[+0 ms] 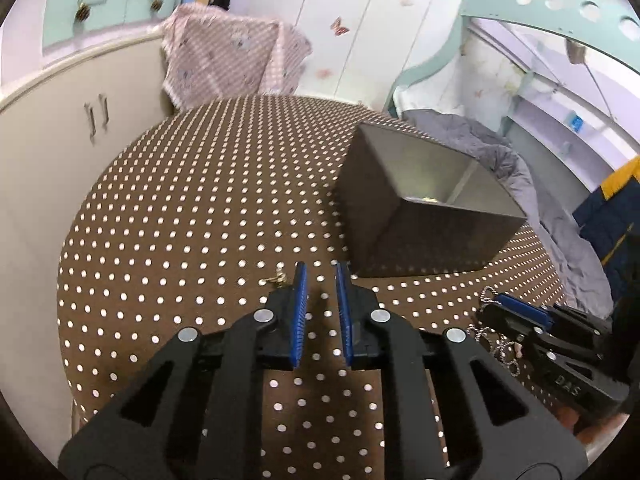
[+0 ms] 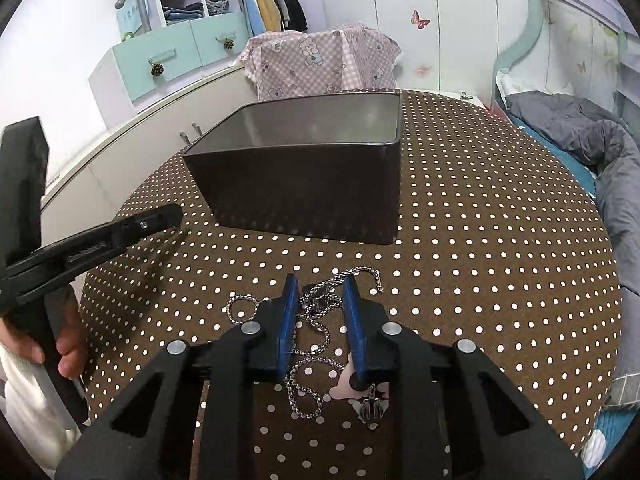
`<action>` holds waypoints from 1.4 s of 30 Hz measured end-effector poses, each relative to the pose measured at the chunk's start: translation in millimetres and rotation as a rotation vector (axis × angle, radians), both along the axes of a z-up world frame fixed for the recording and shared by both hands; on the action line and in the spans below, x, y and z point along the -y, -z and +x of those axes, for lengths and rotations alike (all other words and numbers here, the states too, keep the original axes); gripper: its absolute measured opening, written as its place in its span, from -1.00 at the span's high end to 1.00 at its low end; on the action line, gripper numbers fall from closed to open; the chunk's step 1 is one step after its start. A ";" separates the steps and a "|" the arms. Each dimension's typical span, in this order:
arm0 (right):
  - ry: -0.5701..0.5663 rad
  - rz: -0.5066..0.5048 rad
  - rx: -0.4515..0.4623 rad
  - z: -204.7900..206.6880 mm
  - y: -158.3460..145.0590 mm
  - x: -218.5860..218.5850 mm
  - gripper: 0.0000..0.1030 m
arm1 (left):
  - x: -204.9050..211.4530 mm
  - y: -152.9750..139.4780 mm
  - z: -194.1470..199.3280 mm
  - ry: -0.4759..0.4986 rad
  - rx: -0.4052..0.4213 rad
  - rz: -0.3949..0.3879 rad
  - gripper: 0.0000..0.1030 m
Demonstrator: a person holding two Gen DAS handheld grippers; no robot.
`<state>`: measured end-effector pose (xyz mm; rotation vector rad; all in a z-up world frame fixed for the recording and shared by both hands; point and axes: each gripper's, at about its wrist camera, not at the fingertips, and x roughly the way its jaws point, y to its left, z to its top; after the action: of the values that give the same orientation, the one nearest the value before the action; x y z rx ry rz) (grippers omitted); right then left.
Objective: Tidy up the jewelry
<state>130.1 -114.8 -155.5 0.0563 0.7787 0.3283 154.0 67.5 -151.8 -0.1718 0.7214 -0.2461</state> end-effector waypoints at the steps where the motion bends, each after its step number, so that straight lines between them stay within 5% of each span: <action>1: 0.000 0.000 0.001 0.0 0.1 0.1 0.59 | 0.6 -0.2 -0.4 -0.007 0.003 0.010 0.70; 12: -0.001 -0.003 0.000 3.0 0.9 -0.8 0.59 | -14.1 8.6 15.7 -0.092 -0.065 0.059 0.68; 13: -0.001 -0.001 -0.001 3.3 1.2 -0.7 0.58 | -12.5 9.4 16.7 -0.084 -0.070 0.064 0.63; 15: -0.002 -0.001 -0.002 3.6 1.4 -1.4 0.59 | -8.2 8.0 17.9 -0.045 -0.065 0.063 0.19; 16: 0.000 -0.002 -0.002 3.6 1.3 -1.5 0.58 | -6.0 7.8 18.8 -0.032 -0.066 0.070 0.17; 19: -0.001 -0.003 -0.002 3.6 1.1 -1.2 0.58 | -1.8 8.2 19.4 -0.029 -0.068 0.109 0.25; 24: 0.000 -0.001 -0.002 3.7 1.0 -1.2 0.58 | -7.8 8.1 21.8 -0.044 -0.062 0.136 0.75; 42: 0.024 0.001 0.062 1.9 -20.8 12.5 0.75 | -4.7 -0.7 13.9 -0.038 -0.019 0.142 0.82</action>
<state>132.1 -127.4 -134.8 0.0557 0.7156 0.3064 167.9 72.2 -151.1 -0.0532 0.7513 -0.1561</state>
